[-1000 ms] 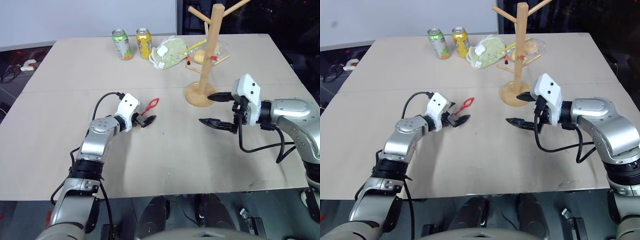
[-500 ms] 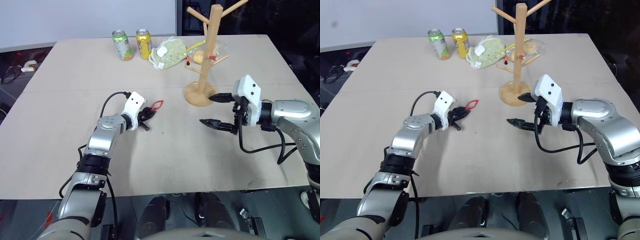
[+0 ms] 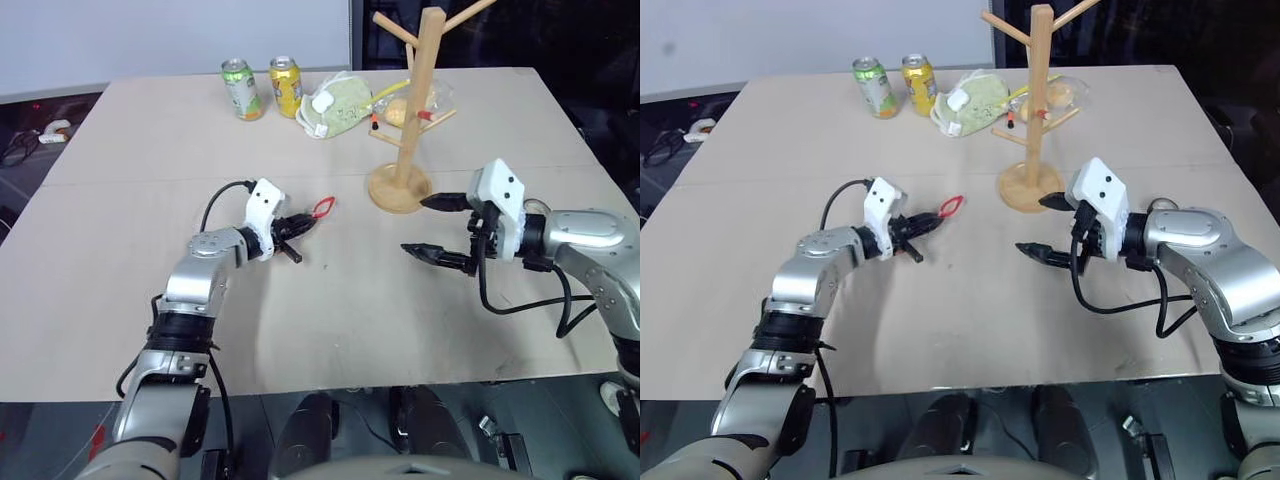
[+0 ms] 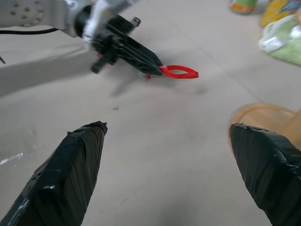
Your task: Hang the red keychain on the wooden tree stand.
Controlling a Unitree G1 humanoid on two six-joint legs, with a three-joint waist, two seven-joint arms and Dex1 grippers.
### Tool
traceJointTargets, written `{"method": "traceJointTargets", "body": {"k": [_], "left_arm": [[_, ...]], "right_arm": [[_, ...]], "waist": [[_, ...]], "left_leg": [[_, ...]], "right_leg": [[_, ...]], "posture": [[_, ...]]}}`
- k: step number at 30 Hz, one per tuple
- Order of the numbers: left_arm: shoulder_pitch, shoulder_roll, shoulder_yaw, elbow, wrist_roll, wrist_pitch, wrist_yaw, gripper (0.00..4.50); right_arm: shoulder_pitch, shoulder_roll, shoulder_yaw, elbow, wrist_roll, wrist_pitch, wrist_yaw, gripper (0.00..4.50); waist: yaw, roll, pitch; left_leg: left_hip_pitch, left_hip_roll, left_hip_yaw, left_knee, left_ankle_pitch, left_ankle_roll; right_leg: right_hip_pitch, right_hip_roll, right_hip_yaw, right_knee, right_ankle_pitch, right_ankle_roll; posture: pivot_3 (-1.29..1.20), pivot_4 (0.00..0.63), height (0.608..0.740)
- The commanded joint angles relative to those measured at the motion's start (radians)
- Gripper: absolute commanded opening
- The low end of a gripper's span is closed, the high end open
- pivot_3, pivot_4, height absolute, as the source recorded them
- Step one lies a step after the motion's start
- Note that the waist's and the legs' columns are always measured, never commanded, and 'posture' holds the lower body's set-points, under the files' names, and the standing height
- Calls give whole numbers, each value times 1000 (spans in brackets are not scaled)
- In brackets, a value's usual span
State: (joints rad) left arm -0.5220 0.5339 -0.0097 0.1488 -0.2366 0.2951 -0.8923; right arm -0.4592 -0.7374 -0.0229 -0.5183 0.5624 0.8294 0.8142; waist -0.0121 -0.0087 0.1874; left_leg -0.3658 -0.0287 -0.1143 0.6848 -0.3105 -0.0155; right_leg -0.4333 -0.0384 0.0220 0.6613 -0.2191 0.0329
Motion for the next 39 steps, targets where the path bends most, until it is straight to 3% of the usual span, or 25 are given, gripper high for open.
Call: {"method": "traceJointTargets", "body": {"k": [1,5,8,11,21,30,39], "left_arm": [[-12,16,28,-114,-27,-192,-67,45],[-52,-12,12,-188,-59,-237,-82,45],[-137,-78,-18,-196,-54,-264,-52,45],[-210,-130,-42,-140,-14,-308,-24,45],[-366,-243,-97,97,77,-487,19,45],[-427,-276,-106,321,161,-626,97,45],[-471,-310,-115,416,189,-710,125,45]], "right_arm": [[71,24,-120,-122,69,47,-92,4500],[166,75,-220,-258,136,106,-228,4500],[149,154,-273,-322,137,116,-395,4500],[108,174,-275,-342,124,112,-470,4500],[17,93,-269,-290,107,92,-505,4500],[-9,86,-261,-293,124,120,-548,4500],[12,89,-262,-294,130,124,-568,4500]], "waist": [[5,0,0],[10,0,0],[10,0,0],[7,0,0],[-4,0,0],[-1,-1,0],[-2,-1,0]], "left_leg": [[0,0,-1,-1,0,0],[-1,-2,-1,0,0,0],[0,-2,2,1,0,1],[0,-2,3,2,1,1],[4,-2,7,2,-1,6],[3,-2,7,1,-1,7],[2,-3,7,1,-1,7]], "right_leg": [[0,-1,0,0,0,0],[0,-5,0,0,0,0],[1,0,0,0,0,1],[1,2,0,0,1,2],[3,5,4,0,2,2],[3,4,4,0,2,2],[2,4,4,0,2,2]], "posture": [[0,150,740],[0,150,740],[0,150,740],[0,150,740],[0,150,740],[0,150,740],[0,150,740]]}}
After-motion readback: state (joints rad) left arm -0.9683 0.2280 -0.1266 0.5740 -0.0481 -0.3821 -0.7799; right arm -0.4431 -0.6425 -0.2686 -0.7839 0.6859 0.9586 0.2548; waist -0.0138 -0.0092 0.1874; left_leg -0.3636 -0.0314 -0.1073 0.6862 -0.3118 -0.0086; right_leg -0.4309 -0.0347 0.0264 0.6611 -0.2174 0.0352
